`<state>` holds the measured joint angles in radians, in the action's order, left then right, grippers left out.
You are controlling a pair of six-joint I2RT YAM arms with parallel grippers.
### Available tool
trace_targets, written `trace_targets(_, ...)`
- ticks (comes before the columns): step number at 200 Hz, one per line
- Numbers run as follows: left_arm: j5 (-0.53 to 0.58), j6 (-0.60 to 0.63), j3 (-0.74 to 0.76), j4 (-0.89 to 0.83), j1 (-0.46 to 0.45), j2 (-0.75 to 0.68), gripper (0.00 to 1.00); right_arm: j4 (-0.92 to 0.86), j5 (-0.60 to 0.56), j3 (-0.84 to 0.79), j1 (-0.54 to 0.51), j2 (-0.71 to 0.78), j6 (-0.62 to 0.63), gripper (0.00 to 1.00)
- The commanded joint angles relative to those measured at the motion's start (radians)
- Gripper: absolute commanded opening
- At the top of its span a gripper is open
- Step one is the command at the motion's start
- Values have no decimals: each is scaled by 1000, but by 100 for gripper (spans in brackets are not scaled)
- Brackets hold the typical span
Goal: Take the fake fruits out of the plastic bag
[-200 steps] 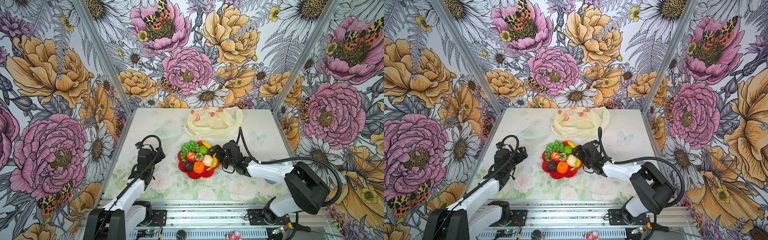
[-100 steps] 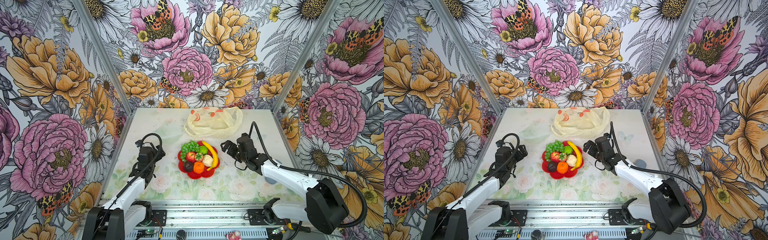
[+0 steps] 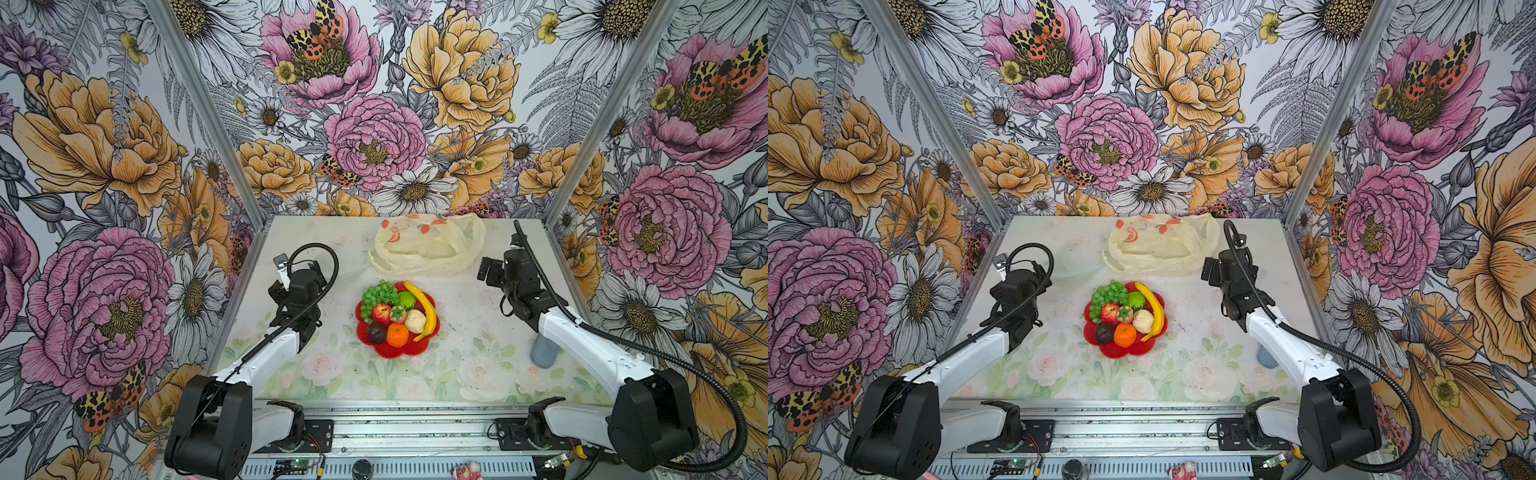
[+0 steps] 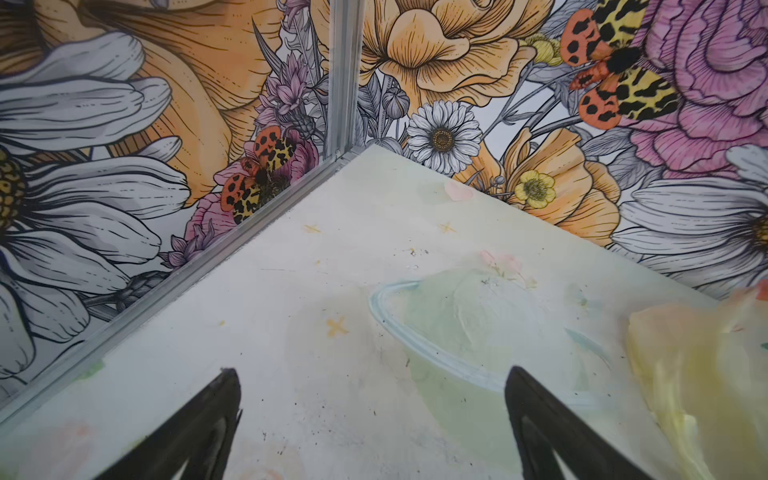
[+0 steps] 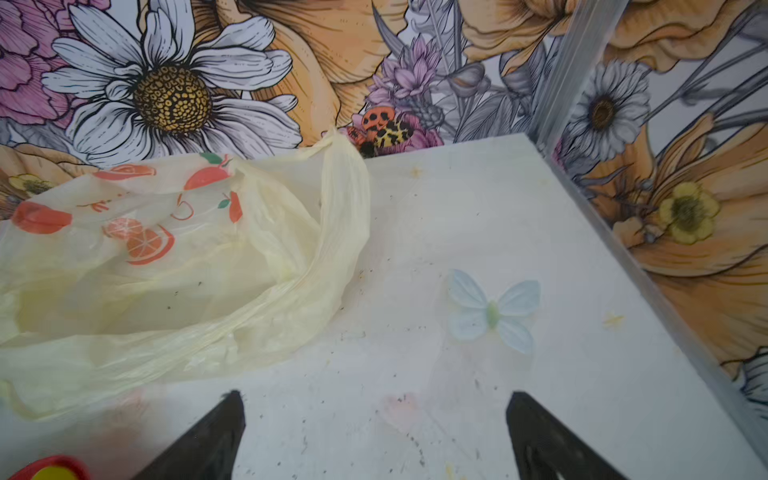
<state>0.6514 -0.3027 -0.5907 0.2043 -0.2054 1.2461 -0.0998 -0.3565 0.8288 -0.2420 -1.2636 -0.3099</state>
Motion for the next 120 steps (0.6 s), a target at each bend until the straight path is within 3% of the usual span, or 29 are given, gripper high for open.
trace_targets(1, 66, 105, -35, 21, 42, 53, 99, 149, -119, -81, 42, -42, 183, 99)
trace_targets(44, 12, 231, 26, 174, 69, 139, 99, 366, -87, -235, 105, -106, 196, 99)
trace_targets(74, -243, 361, 113, 425, 108, 183, 99, 594, -15, -345, 129, -121, 248, 100)
trace_targets(85, -328, 325, 142, 487, 141, 192, 99, 636, 15, -356, 137, -123, 259, 99)
trace_targets(105, -494, 290, 237, 814, 214, 324, 99, 718, 98, -379, 165, -134, 269, 100)
trace_targets(120, -490, 285, 215, 701, 214, 285, 99, 797, 157, -410, 190, -150, 271, 99)
